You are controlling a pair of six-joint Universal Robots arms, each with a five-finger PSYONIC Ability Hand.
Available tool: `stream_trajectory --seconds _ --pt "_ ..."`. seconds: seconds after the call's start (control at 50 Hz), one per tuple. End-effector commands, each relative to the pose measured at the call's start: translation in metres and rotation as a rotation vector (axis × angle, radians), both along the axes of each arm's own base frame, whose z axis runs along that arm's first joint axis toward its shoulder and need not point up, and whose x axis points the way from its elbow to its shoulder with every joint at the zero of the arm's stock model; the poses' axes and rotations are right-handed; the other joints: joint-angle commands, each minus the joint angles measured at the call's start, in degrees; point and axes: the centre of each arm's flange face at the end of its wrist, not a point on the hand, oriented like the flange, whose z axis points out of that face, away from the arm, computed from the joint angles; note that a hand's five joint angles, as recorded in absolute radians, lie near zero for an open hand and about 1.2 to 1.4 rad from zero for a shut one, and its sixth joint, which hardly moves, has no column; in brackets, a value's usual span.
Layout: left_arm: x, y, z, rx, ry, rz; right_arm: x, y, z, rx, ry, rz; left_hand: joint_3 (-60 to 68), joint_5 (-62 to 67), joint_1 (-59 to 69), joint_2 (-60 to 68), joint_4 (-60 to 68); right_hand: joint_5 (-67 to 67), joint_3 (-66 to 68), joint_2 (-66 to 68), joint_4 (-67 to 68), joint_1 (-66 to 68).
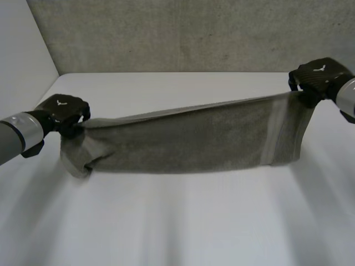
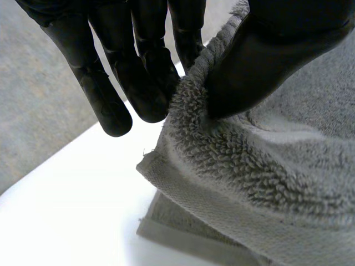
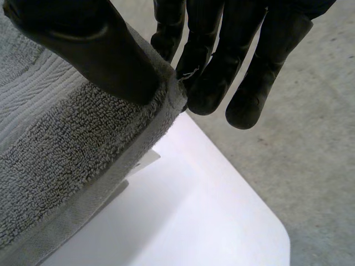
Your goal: Fold the towel.
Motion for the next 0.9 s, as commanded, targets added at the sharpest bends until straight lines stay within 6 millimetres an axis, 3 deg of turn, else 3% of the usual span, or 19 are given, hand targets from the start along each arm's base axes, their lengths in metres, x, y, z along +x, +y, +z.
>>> stream_trajectory --seconds 0.02,0.18,0.4,0.52,0.62,0.64,0.66,0.68,0.7,0.72,0.84,0.88,0.9 --pt "0.001 -0.017 -0.016 -0.004 -0.049 -0.009 0.018 -0.009 -0.025 0.031 0.018 0.037 2.91 5.15 5.65 2.51 2.31 2.24 3.8 4.05 3.68 3.9" --pt "0.001 -0.041 -0.027 0.002 -0.012 0.012 0.038 -0.032 -0.06 -0.025 0.036 0.016 2.91 5.15 5.65 2.51 2.31 2.24 3.8 4.05 3.68 3.9" --pt "-0.005 -0.064 -0.044 -0.028 0.017 0.024 0.053 -0.038 -0.099 0.01 0.057 0.027 2.6 4.84 5.34 2.2 2.0 2.24 3.8 4.05 3.68 3.9" --pt "-0.005 -0.069 -0.05 -0.027 0.007 0.045 0.053 -0.041 -0.109 0.013 0.074 0.023 0.75 2.99 3.49 0.35 0.15 2.24 3.8 4.05 3.68 3.9" --pt "-0.005 -0.071 -0.054 -0.023 0.007 0.047 0.056 -0.042 -0.113 -0.008 0.099 0.024 -12.54 -10.3 -9.8 -12.94 -13.14 -2.53 -0.97 -0.72 -1.09 -0.87" --pt "-0.004 -0.071 -0.054 -0.021 0.008 0.049 0.056 -0.042 -0.113 -0.008 0.099 0.024 -23.7 -21.46 -20.96 -24.1 -24.3 -2.57 -1.02 -0.77 -1.13 -0.92" --pt "-0.004 -0.071 -0.055 -0.019 0.008 0.049 0.057 -0.041 -0.113 -0.014 0.098 0.026 -37.3 -35.06 -34.56 -37.7 -37.9 -25.39 -23.83 -23.58 -23.95 -23.73" --pt "-0.004 -0.071 -0.055 -0.019 0.008 0.049 0.057 -0.041 -0.113 -0.014 0.098 0.027 -37.43 -35.2 -34.69 -37.84 -38.04 -25.62 -24.06 -23.81 -24.18 -23.96" --pt "-0.004 -0.07 -0.054 -0.017 0.009 0.049 0.058 -0.041 -0.11 -0.02 0.095 0.027 -44.76 -42.52 -42.02 -45.16 -45.37 -53.26 -51.71 -51.46 -51.82 -51.61" --pt "-0.005 -0.069 -0.053 -0.016 0.011 0.05 0.059 -0.04 -0.106 -0.03 0.093 0.028 -47.67 -45.43 -44.93 -48.07 -48.27 -67.76 -66.2 -65.95 -66.32 -66.1" --pt "-0.009 -0.064 -0.034 -0.035 0.04 0.059 0.059 -0.038 -0.071 -0.108 0.063 0.008 -51.39 -49.16 -48.66 -51.8 -52.0 -67.76 -66.2 -65.95 -66.32 -66.1" --pt "-0.008 -0.057 -0.011 -0.058 0.079 0.072 0.058 -0.032 -0.044 -0.159 0.014 -0.003 -52.07 -49.83 -49.33 -52.47 -52.67 -67.76 -66.2 -65.95 -66.32 -66.1" --pt "-0.008 -0.057 -0.011 -0.058 0.079 0.073 0.058 -0.032 -0.044 -0.159 0.014 -0.003 -52.07 -49.83 -49.33 -52.47 -52.67 -67.76 -66.2 -65.95 -66.32 -66.1"
